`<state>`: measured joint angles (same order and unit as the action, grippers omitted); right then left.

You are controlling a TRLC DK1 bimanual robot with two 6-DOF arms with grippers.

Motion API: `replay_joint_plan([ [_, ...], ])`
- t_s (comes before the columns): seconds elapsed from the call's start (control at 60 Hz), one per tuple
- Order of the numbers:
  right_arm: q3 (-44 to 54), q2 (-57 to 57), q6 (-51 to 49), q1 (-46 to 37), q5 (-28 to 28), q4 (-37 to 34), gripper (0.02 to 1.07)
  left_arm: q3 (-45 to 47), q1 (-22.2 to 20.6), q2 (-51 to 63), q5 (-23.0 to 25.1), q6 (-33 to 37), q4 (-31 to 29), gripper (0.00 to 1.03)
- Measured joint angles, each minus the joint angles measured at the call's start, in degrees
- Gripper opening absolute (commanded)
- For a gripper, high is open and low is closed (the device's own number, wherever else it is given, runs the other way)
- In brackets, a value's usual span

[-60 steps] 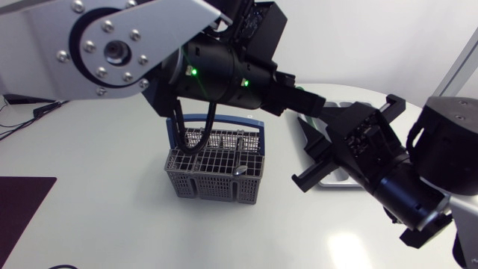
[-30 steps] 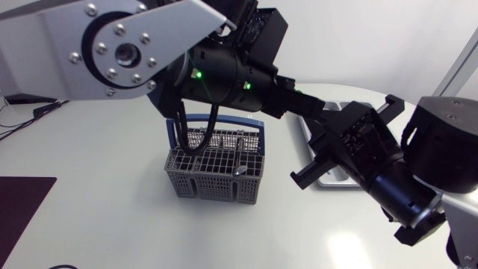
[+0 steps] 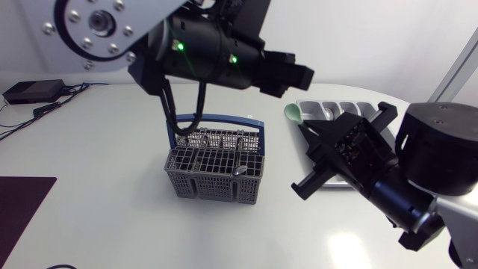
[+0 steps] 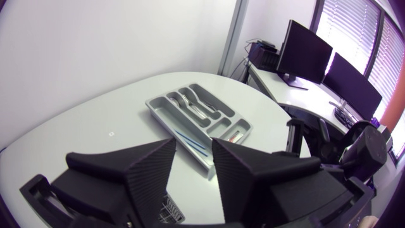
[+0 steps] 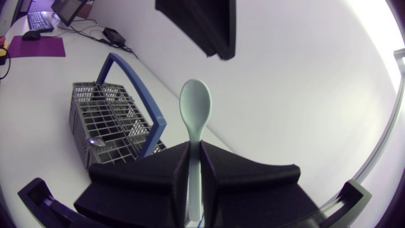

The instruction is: Unload the cutlery basket into the drawer organizer.

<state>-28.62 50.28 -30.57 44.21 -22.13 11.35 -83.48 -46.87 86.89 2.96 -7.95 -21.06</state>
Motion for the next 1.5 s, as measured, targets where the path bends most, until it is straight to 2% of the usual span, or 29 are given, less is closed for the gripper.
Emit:
replay_joint_plan([
  [0.083,0.39,-1.79,-0.15,-0.57,3.34,-3.41,0.07,-0.48,2.32,-1.05,0.02,0.0,0.02,0.7],
  [0.15,0.46,-3.5,-0.42,-3.56,9.16,-6.91,0.07,-0.55,4.42,-1.99,0.26,0.02,0.02,0.7],
  [0.317,0.11,-6.23,-3.52,-21.35,31.06,-17.66,0.07,-0.02,9.75,-4.9,1.97,2.27,0.13,0.7],
  [0.417,-1.38,-5.99,-8.24,-32.89,43.47,-23.93,0.07,2.16,10.49,-6.6,3.56,5.99,-0.44,0.7],
  [0.567,-5.18,-2.73,-17.97,-43.25,53.48,-31.36,0.07,7.54,9.49,-7.15,4.61,12.61,-3.69,0.7],
  [0.7,-8.74,3.89,-27.43,-49.48,57.99,-37.4,0.07,12.07,8.41,-7.41,4.72,16.33,-6.23,0.7],
  [0.883,-14.32,16.31,-40.48,-55.65,59.45,-45.22,0.07,14.45,7.67,-9.03,4.7,19.98,-7.32,0.7],
  [1.067,-24.55,29.68,-51.63,-62.16,59.19,-51.74,0.07,16.59,6.43,-9.33,3.82,23.1,-8.5,0.7],
  [1.267,-34.45,42.91,-61.7,-66.12,52.63,-54.38,0.07,18.88,4.61,-9.33,2.56,25.81,-9.18,0.7],
  [1.5,-36.54,49.68,-71.97,-66.93,43.63,-54.42,0.07,21.79,2.4,-9.33,1.01,29.81,-9.99,0.7],
])
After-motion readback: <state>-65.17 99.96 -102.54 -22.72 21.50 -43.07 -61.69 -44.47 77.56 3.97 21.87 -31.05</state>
